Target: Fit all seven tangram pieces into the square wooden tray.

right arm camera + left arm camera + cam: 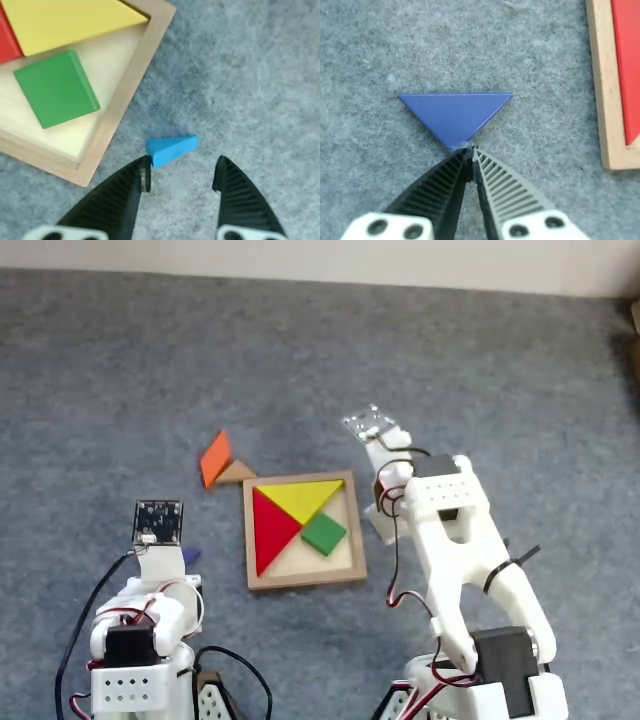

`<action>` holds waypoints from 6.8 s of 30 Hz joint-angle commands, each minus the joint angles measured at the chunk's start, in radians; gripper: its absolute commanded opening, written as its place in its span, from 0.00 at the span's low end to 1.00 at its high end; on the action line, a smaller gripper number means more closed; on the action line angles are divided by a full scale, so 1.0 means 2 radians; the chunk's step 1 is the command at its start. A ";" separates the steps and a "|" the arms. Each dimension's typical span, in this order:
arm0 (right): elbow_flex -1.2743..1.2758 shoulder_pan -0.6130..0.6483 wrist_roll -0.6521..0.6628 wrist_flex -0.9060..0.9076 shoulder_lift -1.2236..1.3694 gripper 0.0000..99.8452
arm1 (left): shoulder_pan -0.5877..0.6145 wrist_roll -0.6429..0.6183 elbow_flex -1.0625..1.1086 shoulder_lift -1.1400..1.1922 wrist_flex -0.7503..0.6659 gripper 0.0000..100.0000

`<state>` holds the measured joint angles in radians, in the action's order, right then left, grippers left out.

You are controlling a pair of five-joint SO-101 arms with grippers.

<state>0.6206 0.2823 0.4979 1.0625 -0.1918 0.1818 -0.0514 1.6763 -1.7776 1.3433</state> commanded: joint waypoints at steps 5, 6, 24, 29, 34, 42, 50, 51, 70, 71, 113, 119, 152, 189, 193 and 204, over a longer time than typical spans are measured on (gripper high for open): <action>0.001 -0.026 -0.002 0.016 -0.021 0.20 | 0.006 0.004 0.010 -0.017 0.002 0.01; 0.005 -0.026 0.003 0.023 -0.031 0.20 | 0.006 0.004 0.010 -0.017 0.002 0.01; 0.086 -0.014 0.011 -0.014 -0.102 0.20 | 0.006 0.004 0.010 -0.017 0.002 0.01; 0.092 -0.014 0.004 -0.058 -0.024 0.20 | 0.006 0.004 0.010 -0.017 0.002 0.01; 0.075 -0.009 -0.037 -0.084 0.034 0.20 | 0.006 0.004 0.010 -0.017 0.002 0.01; 0.060 0.004 -0.084 -0.086 0.054 0.20 | 0.006 0.004 0.010 -0.017 0.002 0.01; 0.055 0.008 -0.129 -0.087 0.054 0.20 | 0.006 0.004 0.010 -0.017 0.002 0.01; 0.055 0.008 -0.129 -0.088 0.055 0.20 | 0.006 0.004 0.010 -0.017 0.002 0.01; 0.056 0.009 -0.125 -0.089 -0.005 0.05 | 0.006 0.004 0.010 -0.017 0.002 0.01; 0.055 0.013 -0.125 -0.082 -0.023 0.05 | 0.006 0.004 0.010 -0.017 0.002 0.01; -0.183 0.129 -0.191 0.002 0.137 0.15 | 0.006 0.004 0.010 -0.017 0.002 0.01; -0.186 0.146 -0.192 0.029 0.135 0.16 | 0.006 0.004 0.010 -0.017 0.002 0.01; 0.024 0.051 -0.137 0.065 -0.225 0.01 | 0.006 0.004 0.010 -0.017 0.002 0.01; 0.494 -0.060 -0.142 0.043 -0.827 0.01 | 0.005 0.004 0.010 -0.017 0.002 0.01; 0.520 -0.070 -0.166 0.042 -0.818 0.01 | 0.005 0.004 0.006 -0.018 0.002 0.01; 0.597 -0.079 -0.171 0.020 -0.818 0.01 | 0.072 0.066 -0.171 -0.018 -0.002 0.01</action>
<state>1.6717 0.1350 0.1665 1.1239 -1.8197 0.2984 -0.0222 1.4599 -1.7776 1.3433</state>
